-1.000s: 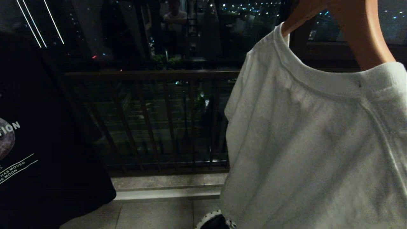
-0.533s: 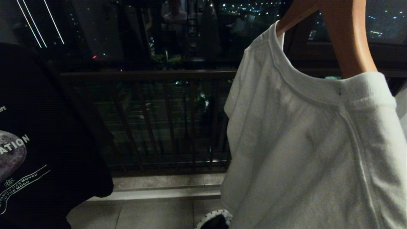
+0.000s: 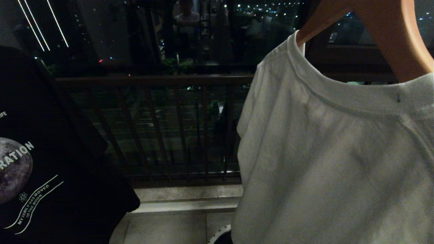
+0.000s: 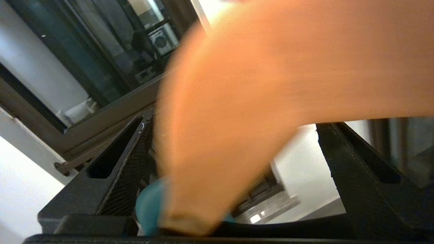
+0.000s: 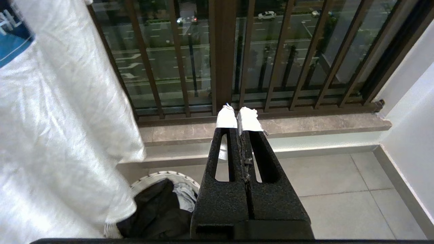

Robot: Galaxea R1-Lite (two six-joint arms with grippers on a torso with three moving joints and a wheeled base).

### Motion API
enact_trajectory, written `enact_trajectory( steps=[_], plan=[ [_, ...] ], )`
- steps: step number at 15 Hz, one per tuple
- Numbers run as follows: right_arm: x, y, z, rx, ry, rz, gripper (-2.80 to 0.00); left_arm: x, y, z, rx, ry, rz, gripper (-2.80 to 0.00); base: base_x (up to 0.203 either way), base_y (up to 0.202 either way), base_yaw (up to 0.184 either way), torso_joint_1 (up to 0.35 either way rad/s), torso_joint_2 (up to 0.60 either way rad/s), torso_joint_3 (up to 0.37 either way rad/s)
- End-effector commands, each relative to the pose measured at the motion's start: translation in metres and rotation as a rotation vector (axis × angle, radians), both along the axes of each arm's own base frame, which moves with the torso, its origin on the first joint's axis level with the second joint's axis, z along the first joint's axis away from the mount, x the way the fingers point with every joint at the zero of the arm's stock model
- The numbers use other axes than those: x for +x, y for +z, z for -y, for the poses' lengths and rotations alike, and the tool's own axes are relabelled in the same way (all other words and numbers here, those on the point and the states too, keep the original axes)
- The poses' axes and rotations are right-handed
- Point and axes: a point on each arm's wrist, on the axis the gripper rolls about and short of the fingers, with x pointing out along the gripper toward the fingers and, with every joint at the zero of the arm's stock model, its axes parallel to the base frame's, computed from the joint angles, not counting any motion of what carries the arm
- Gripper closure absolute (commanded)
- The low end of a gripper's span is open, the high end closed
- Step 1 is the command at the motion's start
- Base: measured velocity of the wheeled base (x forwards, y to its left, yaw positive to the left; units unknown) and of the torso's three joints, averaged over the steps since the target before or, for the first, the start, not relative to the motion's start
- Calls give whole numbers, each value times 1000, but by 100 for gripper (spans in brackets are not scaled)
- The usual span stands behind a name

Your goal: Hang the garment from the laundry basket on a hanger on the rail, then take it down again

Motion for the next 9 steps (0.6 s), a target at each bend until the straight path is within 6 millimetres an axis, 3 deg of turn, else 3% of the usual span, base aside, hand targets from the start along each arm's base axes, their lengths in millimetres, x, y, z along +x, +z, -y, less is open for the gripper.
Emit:
enact_trajectory(
  steps=[1,5,9],
  plan=[
    [0,0,0,0,-1,0,0,-18,5,6,11,-3,39,-280,0,0,0,0,0,0],
    [0,0,0,1,-1,1,0,-36,3,18,8,-52,24,-280,0,0,0,0,0,0],
    [0,0,0,1,0,0,0,-37,-2,28,5,-139,11,-280,0,0,0,0,0,0]
  ],
)
